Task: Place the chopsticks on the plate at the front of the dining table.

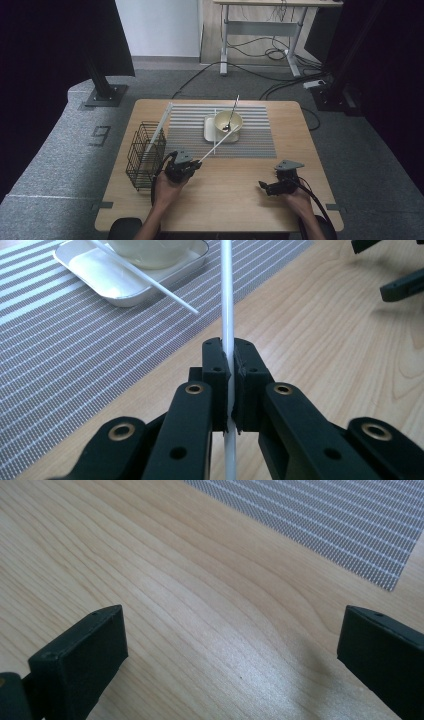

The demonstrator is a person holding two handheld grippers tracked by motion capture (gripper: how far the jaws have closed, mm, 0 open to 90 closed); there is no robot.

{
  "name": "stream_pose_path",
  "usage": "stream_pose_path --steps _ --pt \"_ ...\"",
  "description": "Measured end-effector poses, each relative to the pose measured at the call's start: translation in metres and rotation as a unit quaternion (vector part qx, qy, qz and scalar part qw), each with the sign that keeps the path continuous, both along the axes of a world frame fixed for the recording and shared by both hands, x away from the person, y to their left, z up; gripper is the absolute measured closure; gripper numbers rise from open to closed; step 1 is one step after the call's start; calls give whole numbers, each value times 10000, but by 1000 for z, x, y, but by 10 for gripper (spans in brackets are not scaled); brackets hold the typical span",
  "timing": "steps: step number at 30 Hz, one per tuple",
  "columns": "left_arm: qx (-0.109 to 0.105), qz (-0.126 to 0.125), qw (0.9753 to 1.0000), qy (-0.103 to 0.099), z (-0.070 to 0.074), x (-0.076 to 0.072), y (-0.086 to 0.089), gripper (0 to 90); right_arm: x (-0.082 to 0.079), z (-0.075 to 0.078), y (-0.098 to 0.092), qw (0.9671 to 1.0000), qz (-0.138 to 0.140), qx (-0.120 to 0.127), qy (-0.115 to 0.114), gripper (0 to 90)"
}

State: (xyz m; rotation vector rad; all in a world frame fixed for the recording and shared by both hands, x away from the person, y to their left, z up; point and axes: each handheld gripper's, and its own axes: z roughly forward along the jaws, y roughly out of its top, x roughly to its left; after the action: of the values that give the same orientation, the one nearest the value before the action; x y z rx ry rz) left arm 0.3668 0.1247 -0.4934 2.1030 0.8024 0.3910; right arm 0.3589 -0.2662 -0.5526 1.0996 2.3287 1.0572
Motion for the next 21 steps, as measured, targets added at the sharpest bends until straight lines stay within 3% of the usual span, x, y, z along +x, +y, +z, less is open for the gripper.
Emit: stream_pose_path --steps 7,21 --pt "32 119 9999 70 1 13 -4 855 4 -5 -2 9996 22 -127 245 0" --pt "30 392 9992 122 9 44 -13 854 4 -5 -2 9996 30 -136 253 0"
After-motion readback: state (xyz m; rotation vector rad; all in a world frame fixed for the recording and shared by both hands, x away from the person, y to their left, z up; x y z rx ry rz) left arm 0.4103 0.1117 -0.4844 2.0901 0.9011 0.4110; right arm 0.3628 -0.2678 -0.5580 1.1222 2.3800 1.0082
